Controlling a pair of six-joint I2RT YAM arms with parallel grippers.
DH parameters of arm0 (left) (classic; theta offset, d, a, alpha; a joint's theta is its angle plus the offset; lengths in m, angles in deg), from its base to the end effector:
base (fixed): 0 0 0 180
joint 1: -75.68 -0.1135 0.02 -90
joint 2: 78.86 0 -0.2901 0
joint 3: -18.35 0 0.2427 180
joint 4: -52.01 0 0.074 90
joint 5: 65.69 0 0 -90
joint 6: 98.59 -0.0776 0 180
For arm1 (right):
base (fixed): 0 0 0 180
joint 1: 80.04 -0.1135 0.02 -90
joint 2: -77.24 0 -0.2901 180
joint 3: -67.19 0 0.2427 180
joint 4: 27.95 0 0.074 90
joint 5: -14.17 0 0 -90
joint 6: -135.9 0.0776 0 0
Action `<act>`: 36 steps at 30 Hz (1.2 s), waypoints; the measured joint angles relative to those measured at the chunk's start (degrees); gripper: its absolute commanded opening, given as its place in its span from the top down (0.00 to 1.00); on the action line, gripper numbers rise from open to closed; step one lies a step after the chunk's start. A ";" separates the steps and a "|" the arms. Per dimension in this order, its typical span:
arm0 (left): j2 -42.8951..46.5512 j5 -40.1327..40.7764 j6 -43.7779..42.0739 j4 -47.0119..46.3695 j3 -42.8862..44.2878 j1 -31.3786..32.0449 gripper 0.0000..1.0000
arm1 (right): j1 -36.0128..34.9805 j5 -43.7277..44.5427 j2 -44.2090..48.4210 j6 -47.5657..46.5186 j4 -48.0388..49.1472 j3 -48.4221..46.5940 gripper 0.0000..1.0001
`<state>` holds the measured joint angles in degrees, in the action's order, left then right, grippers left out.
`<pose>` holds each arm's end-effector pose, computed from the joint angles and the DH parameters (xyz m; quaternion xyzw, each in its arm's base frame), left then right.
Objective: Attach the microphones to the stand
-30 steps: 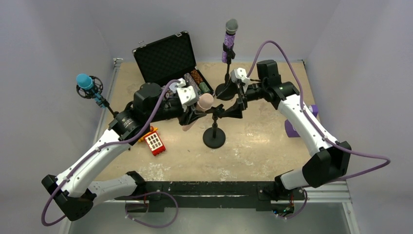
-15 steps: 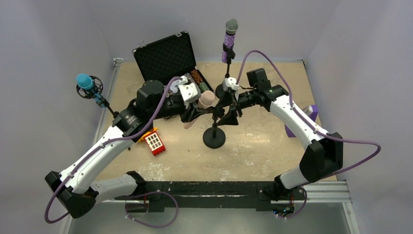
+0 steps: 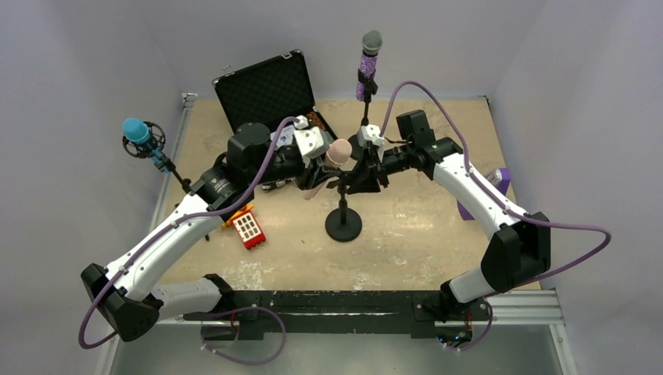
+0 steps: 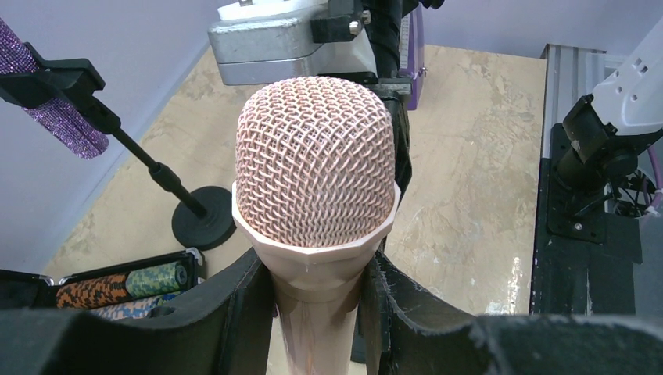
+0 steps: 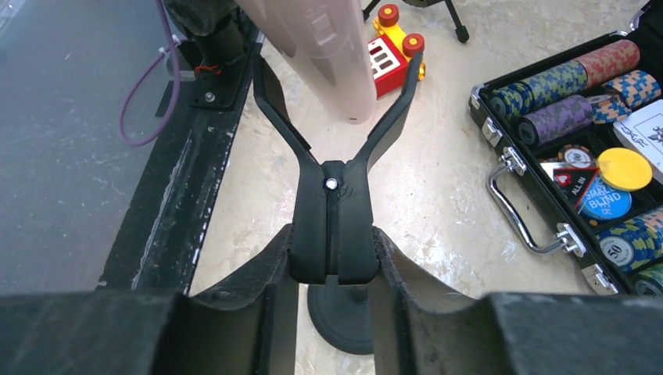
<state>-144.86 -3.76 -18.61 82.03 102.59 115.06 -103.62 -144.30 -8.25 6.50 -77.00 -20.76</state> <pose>0.1871 -0.2008 0.4254 0.4535 0.6200 -0.3371 0.5443 0.2553 0.1902 0.3387 -0.5786 0.5463 0.4757 0.3748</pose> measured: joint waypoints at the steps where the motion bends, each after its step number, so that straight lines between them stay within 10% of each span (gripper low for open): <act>1: -0.15 0.00 0.00 -0.33 0.00 0.00 1.00 | -0.02 -0.13 0.00 -0.20 -0.15 0.02 0.99; 19: -6.14 -6.69 9.42 -15.69 -3.13 -0.66 1.00 | 0.83 -2.05 0.00 -1.14 -1.88 0.37 0.99; 27: -6.21 -7.08 11.02 -16.37 -3.32 -0.72 0.90 | 0.98 -3.08 -0.02 -1.64 -3.69 0.42 0.37; 36: -4.94 -4.79 11.04 -14.16 -3.32 -0.68 0.63 | 0.11 -6.08 0.20 -3.02 -5.53 0.42 0.18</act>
<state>-149.80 -8.55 -7.57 67.86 99.27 114.38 -103.51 -150.38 -8.05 3.48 -82.53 -20.35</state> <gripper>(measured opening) 0.434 0.800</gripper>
